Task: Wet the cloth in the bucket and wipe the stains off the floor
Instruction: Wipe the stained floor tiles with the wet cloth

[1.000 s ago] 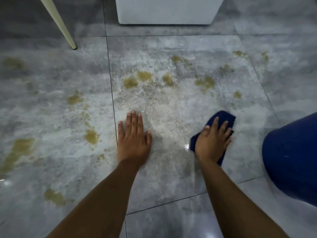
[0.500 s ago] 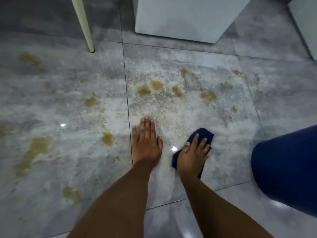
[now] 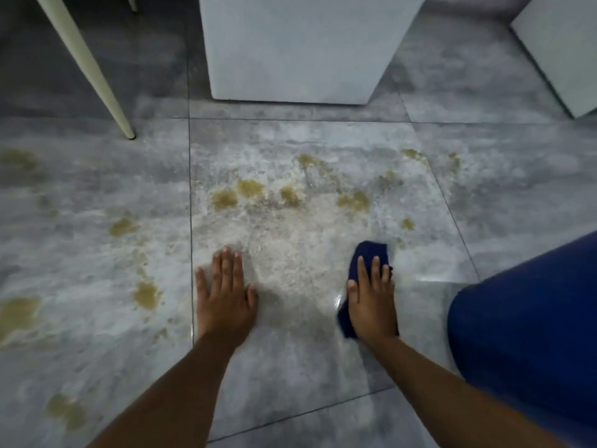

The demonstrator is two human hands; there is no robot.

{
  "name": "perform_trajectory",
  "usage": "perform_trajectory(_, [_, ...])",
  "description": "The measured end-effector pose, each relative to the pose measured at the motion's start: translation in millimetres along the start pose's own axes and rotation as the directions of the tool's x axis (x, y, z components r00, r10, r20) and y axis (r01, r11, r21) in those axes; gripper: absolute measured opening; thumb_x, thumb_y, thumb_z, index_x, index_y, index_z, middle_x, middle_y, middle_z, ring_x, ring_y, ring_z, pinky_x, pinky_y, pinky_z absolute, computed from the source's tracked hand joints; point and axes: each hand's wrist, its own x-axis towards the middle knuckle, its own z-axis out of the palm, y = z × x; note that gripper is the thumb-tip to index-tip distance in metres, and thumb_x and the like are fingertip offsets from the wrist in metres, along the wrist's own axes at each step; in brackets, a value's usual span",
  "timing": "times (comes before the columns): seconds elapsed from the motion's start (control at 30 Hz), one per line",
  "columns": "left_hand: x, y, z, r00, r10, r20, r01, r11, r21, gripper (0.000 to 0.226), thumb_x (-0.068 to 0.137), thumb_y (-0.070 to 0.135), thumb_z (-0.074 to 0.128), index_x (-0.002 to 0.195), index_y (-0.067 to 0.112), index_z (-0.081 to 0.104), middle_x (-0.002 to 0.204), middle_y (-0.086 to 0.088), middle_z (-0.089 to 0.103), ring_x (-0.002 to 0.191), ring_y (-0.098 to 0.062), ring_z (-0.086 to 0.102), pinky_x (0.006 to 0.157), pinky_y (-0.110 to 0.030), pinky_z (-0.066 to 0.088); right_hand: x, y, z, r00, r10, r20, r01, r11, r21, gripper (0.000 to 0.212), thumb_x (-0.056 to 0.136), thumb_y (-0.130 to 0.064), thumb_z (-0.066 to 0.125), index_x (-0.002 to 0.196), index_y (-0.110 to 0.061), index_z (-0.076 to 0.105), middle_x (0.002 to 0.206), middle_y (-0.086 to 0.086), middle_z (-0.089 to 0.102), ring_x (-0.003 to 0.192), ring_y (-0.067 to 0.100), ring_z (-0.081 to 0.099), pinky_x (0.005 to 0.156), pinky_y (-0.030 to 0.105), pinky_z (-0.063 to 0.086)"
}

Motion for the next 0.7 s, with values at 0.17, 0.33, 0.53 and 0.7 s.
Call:
perform_trajectory(0.17, [2, 36, 1, 0.988, 0.153, 0.016, -0.154, 0.988, 0.016, 0.069, 0.093, 0.044, 0.025, 0.147, 0.001, 0.024, 0.155, -0.019, 0.022, 0.144, -0.030, 0.018, 0.114, -0.054, 0.005, 18, -17, 4, 0.996, -0.082, -0.020, 0.082, 0.996, -0.031, 0.051, 0.103, -0.037, 0.026, 0.152, -0.027, 0.018, 0.161, 0.003, 0.006, 0.148, 0.026, 0.000, 0.119, 0.041, 0.001])
perform_trajectory(0.33, [36, 94, -10, 0.987, 0.162, 0.024, -0.158, 0.982, -0.108, 0.070, 0.097, 0.048, 0.018, 0.149, 0.006, -0.005, 0.157, -0.013, -0.011, 0.144, -0.023, -0.016, 0.114, -0.048, -0.013, 46, 0, -24, 0.945, 0.275, -0.177, -0.258, 0.959, 0.112, 0.052, 0.102, -0.032, 0.032, 0.152, -0.022, 0.024, 0.160, 0.010, 0.013, 0.146, 0.033, 0.007, 0.117, 0.047, 0.006])
perform_trajectory(0.53, [55, 139, 8, 0.997, 0.057, 0.048, -0.055, 0.998, -0.044, 0.070, 0.094, 0.050, -0.002, 0.145, 0.007, -0.022, 0.153, -0.011, -0.027, 0.140, -0.021, -0.030, 0.114, -0.048, -0.017, 56, -16, -14, 0.976, 0.122, -0.182, -0.115, 0.992, 0.048, 0.052, 0.102, -0.033, 0.030, 0.152, -0.025, 0.019, 0.161, 0.007, 0.009, 0.147, 0.029, 0.004, 0.117, 0.044, 0.001])
perform_trajectory(0.7, [53, 140, 11, 0.999, 0.053, 0.008, -0.052, 0.996, -0.078, 0.071, 0.096, 0.051, 0.011, 0.149, 0.009, -0.011, 0.157, -0.008, -0.018, 0.144, -0.019, -0.021, 0.115, -0.045, -0.017, 112, 33, -40, 0.931, 0.306, -0.199, -0.290, 0.951, 0.106, 0.052, 0.102, -0.032, 0.028, 0.152, -0.023, 0.020, 0.161, 0.008, 0.010, 0.147, 0.031, 0.005, 0.118, 0.047, 0.002])
